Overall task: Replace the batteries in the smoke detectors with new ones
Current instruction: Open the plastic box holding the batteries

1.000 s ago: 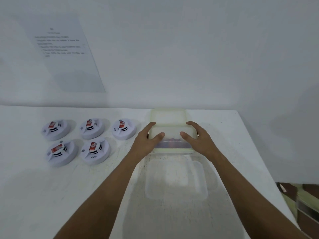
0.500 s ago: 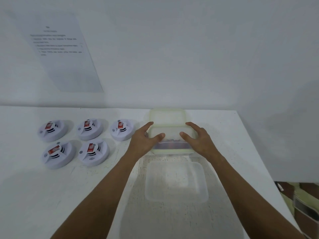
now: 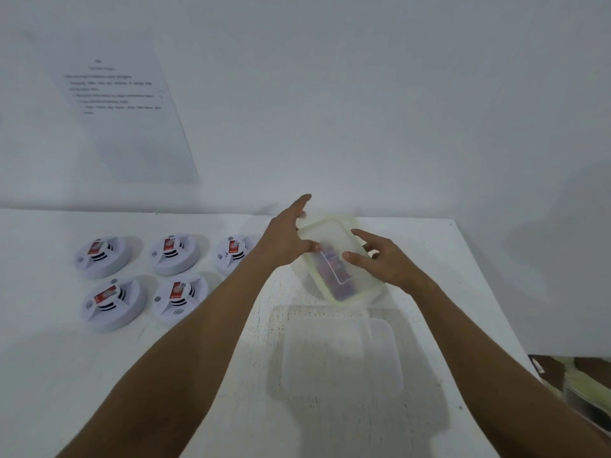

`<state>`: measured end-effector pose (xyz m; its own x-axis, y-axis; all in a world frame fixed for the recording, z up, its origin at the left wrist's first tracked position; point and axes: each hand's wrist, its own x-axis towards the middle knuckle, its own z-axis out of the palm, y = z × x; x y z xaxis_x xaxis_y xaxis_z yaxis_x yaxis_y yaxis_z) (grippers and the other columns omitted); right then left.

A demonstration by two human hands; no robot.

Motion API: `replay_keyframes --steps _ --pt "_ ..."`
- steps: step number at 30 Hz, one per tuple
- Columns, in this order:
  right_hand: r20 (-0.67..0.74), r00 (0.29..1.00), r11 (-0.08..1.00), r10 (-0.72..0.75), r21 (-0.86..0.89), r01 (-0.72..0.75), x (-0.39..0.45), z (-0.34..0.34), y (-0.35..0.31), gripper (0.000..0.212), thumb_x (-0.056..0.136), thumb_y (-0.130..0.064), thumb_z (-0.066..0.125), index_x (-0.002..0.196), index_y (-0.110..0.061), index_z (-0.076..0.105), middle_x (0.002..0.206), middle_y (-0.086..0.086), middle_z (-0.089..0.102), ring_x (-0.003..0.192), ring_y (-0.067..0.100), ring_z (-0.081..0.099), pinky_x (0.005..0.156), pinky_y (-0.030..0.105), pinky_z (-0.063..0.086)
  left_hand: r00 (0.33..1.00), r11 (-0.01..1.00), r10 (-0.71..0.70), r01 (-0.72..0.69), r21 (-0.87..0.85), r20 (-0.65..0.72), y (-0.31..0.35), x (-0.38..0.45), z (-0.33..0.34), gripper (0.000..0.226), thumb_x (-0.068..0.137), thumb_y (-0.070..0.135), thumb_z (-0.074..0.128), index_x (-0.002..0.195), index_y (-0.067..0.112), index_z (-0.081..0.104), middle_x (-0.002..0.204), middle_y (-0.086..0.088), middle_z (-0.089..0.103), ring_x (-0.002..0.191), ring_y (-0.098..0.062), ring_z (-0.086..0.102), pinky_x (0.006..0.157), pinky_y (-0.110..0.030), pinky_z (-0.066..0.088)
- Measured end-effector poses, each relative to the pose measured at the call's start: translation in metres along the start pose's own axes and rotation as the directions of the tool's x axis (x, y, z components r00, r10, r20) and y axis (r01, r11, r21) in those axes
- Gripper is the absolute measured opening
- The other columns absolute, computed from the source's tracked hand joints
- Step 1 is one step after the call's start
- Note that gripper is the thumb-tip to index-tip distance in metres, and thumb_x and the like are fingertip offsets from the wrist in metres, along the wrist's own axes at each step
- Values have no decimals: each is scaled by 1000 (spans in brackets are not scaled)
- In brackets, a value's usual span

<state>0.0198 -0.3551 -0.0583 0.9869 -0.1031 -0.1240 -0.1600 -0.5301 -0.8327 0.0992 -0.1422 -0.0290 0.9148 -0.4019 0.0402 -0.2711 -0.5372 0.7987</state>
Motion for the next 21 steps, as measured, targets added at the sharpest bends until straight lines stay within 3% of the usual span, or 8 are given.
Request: replay_keyframes --steps 3,6,8,10,13,17,21 --pt "-50 999 998 23 54 -20 -7 12 6 69 87 -58 62 148 -46 31 106 3 59 83 24 69 46 25 51 1000 1000 6 -6 -5 -5 -6 6 13 85 78 22 80 147 31 33 139 -6 46 111 -19 53 100 -36 46" --pt "-103 994 993 19 116 -7 -12 23 13 65 91 -55 57 149 -44 30 118 1 57 91 26 69 46 28 53 998 1000 25 -24 19 -61 -15 -4 26 66 87 29 70 145 25 39 142 -8 45 124 -23 49 107 -40 40" --pt "-124 992 990 -1 137 18 -12 28 16 59 93 -52 57 147 -43 35 130 2 53 111 25 61 66 27 55 997 1000 -21 22 6 -74 -23 -16 36 60 89 39 65 143 29 42 139 -7 49 122 -24 51 104 -42 43" --pt "-144 989 991 -26 126 45 -9 29 16 53 94 -44 60 144 -40 42 132 2 51 119 20 53 89 26 47 995 995 -78 75 -64 -54 -27 -29 45 57 87 49 63 139 38 45 131 -1 55 110 -21 58 98 -38 48" --pt "-155 988 970 9 242 30 -5 28 7 44 93 -31 65 136 -35 54 130 -3 55 115 18 54 91 27 45 996 989 -83 76 -126 -44 -28 -36 52 52 87 54 61 136 42 47 117 8 58 99 -11 55 90 -28 47" --pt "-183 983 947 27 320 34 -4 36 4 36 94 -38 62 129 -36 54 123 -6 61 101 12 58 76 20 45 994 945 -110 102 -310 -8 -22 -36 53 41 85 50 66 124 44 54 108 2 64 81 -4 53 75 -17 47" --pt "-118 993 943 -6 329 45 -5 37 6 37 96 -34 61 130 -30 49 113 -4 63 81 -3 62 63 9 47 991 880 -131 123 -459 13 -25 -35 55 36 78 41 78 109 47 61 104 -19 65 82 -15 57 80 -36 56"
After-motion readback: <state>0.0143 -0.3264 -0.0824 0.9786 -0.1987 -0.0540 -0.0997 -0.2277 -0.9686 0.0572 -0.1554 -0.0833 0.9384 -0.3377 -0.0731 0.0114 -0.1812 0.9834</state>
